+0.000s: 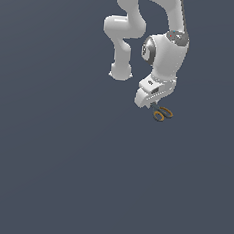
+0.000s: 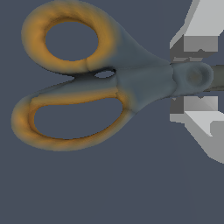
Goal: Pick up the object and move it to a goal position.
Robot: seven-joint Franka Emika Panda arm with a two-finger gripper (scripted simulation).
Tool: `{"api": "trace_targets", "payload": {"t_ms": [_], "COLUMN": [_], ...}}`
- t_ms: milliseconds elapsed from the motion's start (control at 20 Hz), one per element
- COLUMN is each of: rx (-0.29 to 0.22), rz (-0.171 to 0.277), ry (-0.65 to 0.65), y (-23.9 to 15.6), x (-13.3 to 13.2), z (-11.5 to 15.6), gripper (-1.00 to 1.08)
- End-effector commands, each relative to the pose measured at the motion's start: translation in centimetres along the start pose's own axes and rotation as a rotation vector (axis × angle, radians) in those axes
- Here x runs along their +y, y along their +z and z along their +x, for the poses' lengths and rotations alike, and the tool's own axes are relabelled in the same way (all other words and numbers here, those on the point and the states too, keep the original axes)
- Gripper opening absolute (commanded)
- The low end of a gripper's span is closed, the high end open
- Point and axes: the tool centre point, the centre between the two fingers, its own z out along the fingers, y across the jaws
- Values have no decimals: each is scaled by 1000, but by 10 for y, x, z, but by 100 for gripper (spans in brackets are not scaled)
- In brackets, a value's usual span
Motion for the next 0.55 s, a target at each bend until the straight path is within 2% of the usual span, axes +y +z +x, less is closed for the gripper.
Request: {"api": "trace_targets", "payload": {"t_ms": [0, 500], "rx": [1, 2], "rz": [0, 2], "ry": [1, 0], "y": [-8, -22], "x": [-9, -23], "z": [-6, -15], "gripper": [-100, -100]}}
